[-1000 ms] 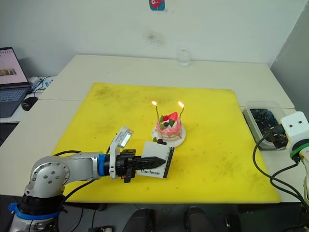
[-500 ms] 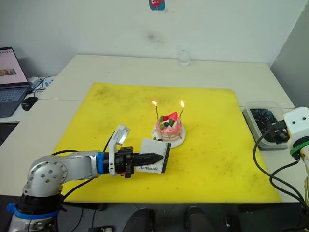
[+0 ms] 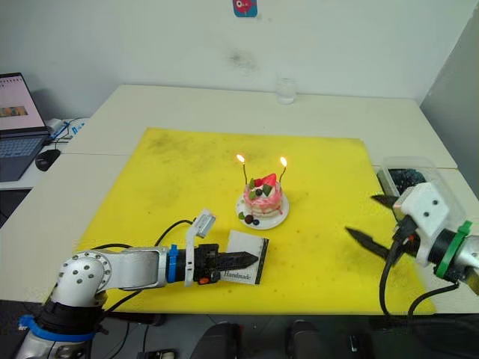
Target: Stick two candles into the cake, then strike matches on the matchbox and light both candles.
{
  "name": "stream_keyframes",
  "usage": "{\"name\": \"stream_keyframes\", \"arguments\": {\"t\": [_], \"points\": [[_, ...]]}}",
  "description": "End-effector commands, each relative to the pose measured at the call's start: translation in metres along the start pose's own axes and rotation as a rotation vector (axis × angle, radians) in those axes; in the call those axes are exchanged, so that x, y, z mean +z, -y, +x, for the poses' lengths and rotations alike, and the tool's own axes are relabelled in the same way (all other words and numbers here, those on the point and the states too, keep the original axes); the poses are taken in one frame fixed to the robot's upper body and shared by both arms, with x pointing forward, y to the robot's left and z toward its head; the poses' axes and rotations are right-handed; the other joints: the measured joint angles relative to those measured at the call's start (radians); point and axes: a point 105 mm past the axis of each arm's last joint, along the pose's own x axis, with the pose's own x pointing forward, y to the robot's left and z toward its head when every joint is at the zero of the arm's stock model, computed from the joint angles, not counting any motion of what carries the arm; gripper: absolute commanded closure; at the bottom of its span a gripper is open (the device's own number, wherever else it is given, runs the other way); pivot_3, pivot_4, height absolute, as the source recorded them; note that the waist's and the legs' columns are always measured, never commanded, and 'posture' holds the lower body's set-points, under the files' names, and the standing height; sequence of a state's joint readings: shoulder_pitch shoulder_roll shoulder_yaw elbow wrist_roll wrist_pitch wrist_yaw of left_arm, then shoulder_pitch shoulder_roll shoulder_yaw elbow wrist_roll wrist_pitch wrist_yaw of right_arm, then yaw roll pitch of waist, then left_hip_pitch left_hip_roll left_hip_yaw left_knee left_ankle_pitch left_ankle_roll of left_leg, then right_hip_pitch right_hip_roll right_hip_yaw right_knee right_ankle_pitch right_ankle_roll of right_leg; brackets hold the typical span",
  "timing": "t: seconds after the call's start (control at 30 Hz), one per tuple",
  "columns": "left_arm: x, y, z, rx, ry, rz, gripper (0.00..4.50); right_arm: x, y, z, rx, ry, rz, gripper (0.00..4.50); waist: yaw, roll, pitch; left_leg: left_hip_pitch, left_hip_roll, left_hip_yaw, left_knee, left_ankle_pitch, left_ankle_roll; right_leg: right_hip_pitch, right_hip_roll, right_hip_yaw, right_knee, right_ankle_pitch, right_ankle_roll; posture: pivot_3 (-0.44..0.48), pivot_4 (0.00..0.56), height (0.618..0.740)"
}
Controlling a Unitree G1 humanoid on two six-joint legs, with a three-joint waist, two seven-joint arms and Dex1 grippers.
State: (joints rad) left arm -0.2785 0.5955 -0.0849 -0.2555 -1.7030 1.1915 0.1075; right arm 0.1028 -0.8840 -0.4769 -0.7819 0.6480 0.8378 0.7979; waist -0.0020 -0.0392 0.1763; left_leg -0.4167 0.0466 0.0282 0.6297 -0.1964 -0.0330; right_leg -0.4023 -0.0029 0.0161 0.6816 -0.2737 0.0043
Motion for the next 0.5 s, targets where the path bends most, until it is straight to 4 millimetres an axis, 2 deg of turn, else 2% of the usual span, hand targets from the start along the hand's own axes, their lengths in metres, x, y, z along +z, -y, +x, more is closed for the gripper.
{"name": "stream_keyframes", "arguments": {"t": [0.03,0.2,0.37,0.5], "points": [[0.005,-0.003,0.004,0.023,0.014,0.006,4.5,0.008,-0.009,0.002,0.047,0.001,-0.008,0.06,0.0,0.0,0.0,0.0,0.0,0.0,0.0,0.0,0.0,0.0,0.0,0.0,0.0,0.0,0.0,0.0,0.15,0.74],[0.002,-0.004,0.002,0.038,-0.021,0.027,3.18,0.007,-0.012,0.003,0.074,-0.02,-0.01,0.0,0.0,0.0,0.0,-0.001,-0.001,0.0,0.0,0.0,0.0,-0.001,0.0,0.0,-0.001,0.0,0.0,0.0,0.15,0.74],[0.006,-0.002,-0.005,0.04,-0.029,0.063,1.56,0.007,-0.017,0.005,0.1,-0.024,-0.01,0.0,0.0,0.0,0.0,-0.001,-0.001,0.0,-0.001,0.0,0.0,-0.001,0.001,-0.001,-0.001,0.0,0.0,0.0,0.15,0.74],[0.01,0.003,-0.019,0.047,-0.047,0.109,0.24,0.009,-0.02,0.005,0.12,-0.027,-0.023,0.0,-0.002,0.0,0.0,0.0,0.0,0.0,-0.001,0.0,0.0,-0.001,0.001,0.0,-0.001,0.0,0.0,0.0,0.15,0.74]]}}
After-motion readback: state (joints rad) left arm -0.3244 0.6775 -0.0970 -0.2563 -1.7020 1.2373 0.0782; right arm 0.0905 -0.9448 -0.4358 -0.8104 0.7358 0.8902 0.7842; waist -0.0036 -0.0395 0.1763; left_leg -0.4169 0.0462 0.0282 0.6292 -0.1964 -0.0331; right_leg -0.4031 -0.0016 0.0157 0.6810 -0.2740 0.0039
